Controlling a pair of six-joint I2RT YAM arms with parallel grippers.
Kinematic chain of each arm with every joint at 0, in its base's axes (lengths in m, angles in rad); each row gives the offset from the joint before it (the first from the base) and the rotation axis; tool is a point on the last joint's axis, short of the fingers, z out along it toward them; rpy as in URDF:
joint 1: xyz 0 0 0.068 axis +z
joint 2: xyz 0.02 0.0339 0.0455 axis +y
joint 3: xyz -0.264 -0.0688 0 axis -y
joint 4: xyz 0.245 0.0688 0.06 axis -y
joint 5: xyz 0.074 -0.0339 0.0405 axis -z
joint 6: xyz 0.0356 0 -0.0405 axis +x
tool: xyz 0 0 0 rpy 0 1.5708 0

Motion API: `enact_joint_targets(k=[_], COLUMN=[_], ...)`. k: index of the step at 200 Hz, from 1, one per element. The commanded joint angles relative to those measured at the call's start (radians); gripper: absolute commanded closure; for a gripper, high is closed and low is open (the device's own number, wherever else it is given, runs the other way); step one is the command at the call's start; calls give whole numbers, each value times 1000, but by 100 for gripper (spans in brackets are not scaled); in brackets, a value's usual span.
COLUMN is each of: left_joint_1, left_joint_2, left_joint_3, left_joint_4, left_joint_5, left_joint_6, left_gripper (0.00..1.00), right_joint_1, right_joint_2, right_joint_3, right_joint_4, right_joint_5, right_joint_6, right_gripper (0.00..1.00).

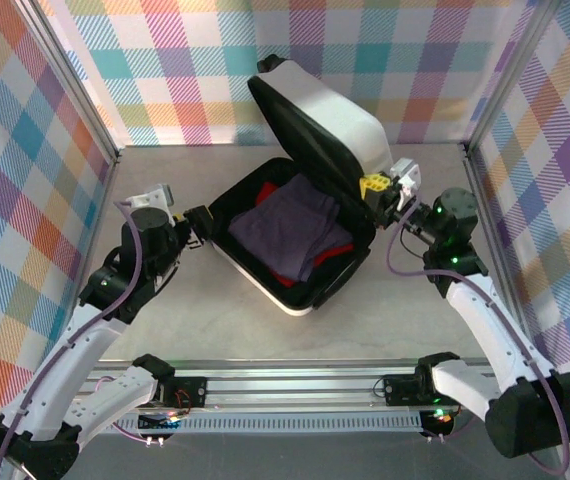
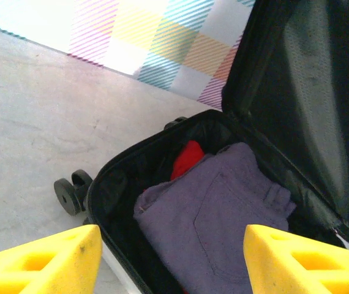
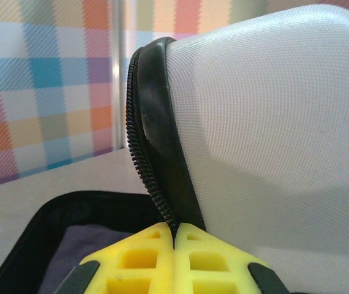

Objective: Pack the luggage

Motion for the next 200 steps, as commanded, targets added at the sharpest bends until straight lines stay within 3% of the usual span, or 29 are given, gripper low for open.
enact_joint_targets(k=[1, 35, 98, 200], left_joint_1=[-7, -6, -2, 55], left_joint_2=[45, 160, 312, 495], left_joint_3=[-37, -78, -180, -269], left_joint_4=[18, -63, -51, 291], left_joint_5=[-56, -107, -76, 10], left_joint_6=[-51, -123, -203, -241], left_gripper=[38, 43, 57, 61], right_joint_1=[59, 114, 191, 300], right_joint_2=[-59, -94, -137, -175], right_joint_3=[-7, -13, -41, -217], right_joint_4=[-24, -117, -242, -254], right_joint_5=[-92, -98, -89, -10], right_joint_6=[-79, -110, -113, 60], right_gripper=[100, 100, 100, 100])
